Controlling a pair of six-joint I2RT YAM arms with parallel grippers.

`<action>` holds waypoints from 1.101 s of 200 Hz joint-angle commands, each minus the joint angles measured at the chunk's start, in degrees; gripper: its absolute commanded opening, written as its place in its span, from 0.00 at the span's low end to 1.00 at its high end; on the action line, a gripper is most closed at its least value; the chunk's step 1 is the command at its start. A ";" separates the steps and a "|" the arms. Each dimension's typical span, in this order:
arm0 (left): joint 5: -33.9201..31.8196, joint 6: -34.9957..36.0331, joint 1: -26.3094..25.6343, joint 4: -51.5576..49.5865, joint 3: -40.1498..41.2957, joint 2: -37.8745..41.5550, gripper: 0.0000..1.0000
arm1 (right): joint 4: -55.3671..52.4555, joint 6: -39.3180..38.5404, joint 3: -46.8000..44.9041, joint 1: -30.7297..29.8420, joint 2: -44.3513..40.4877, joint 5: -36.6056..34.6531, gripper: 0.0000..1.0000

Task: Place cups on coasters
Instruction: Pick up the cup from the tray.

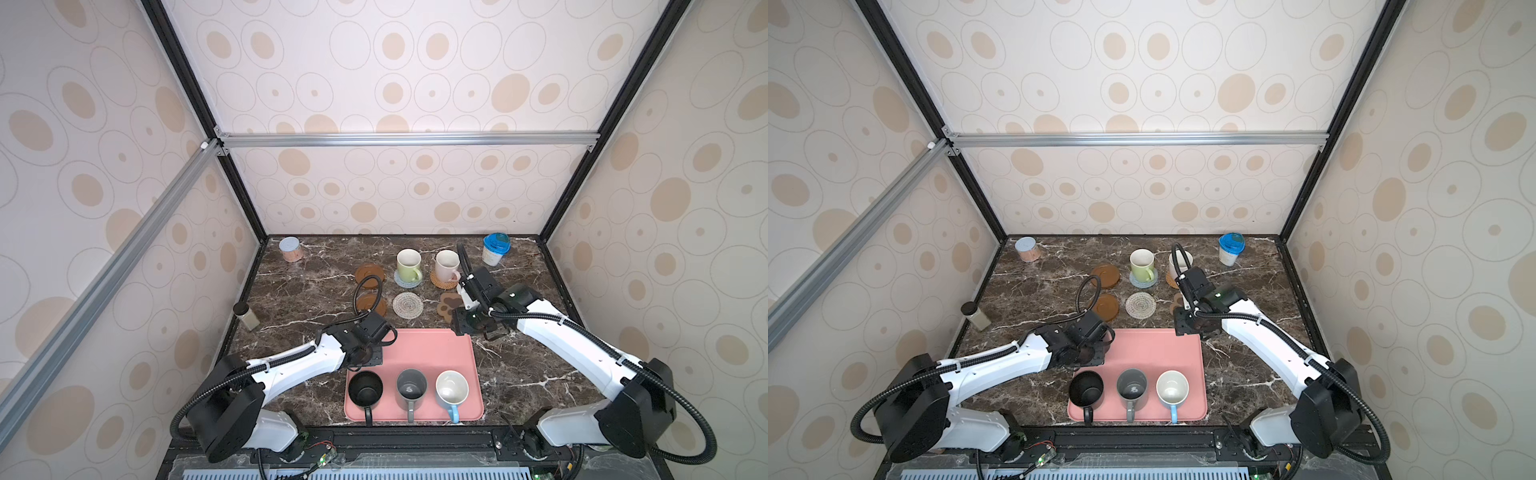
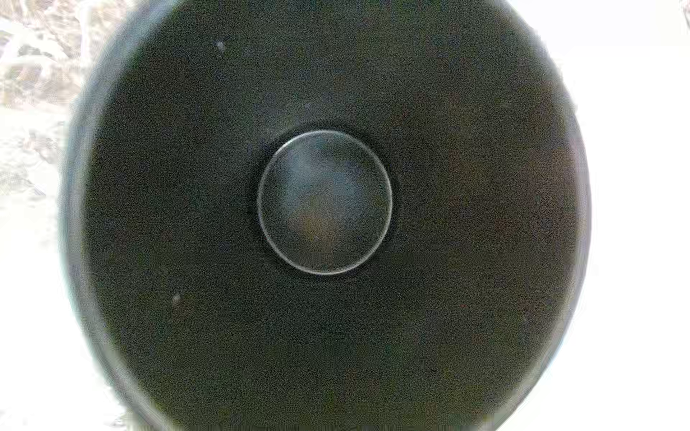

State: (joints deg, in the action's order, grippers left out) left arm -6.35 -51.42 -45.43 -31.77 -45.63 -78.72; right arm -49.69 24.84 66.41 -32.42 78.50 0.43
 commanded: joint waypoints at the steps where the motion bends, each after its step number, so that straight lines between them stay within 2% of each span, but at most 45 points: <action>1: -2.66 -0.88 0.52 0.35 -1.03 2.30 0.14 | -0.77 0.84 -0.58 -0.27 -1.41 -0.68 0.56; 180: -4.55 -0.35 0.51 0.62 -3.62 6.34 0.11 | -1.27 1.04 -0.06 -0.28 -1.24 -1.31 0.56; 220: -6.80 0.46 0.51 -0.10 -5.03 7.37 0.10 | -0.98 1.18 -0.51 -0.26 -1.24 -1.31 0.56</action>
State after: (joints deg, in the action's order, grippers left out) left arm -8.49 -51.44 -45.36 -32.62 -46.35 -73.78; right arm -49.71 25.47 66.41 -32.42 78.19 -0.01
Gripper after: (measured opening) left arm 0.184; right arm 0.557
